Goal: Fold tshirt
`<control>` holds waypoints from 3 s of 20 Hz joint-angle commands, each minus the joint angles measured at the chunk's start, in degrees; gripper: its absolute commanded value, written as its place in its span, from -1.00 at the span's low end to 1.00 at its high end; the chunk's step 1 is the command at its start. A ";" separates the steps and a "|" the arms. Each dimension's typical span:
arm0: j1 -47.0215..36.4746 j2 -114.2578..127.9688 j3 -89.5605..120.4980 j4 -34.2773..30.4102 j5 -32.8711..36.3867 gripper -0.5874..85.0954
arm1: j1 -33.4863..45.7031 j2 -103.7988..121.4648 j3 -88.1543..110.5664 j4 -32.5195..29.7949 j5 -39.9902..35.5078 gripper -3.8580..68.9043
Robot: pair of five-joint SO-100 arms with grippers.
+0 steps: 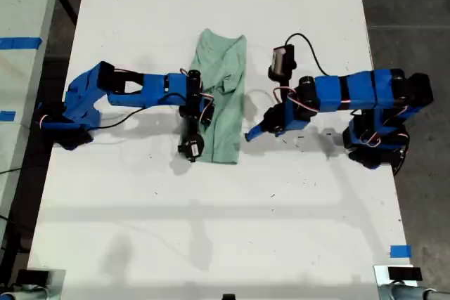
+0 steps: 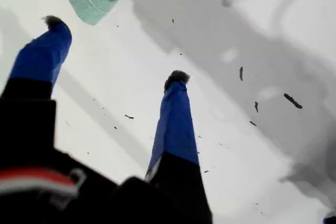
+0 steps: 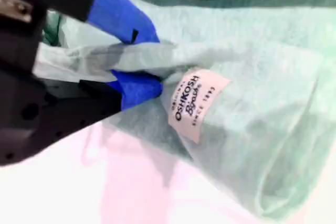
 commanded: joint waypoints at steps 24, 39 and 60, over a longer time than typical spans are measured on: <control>12.66 98.09 95.27 -0.35 -30.15 -0.32 | -3.34 56.51 35.42 5.63 12.30 -0.07; 7.03 53.96 52.38 -10.90 -6.68 -0.33 | -3.08 17.49 10.11 -4.66 5.45 -0.06; 10.46 13.01 16.08 -11.87 -6.06 -0.99 | -6.94 -46.76 -38.14 0.70 4.31 -0.95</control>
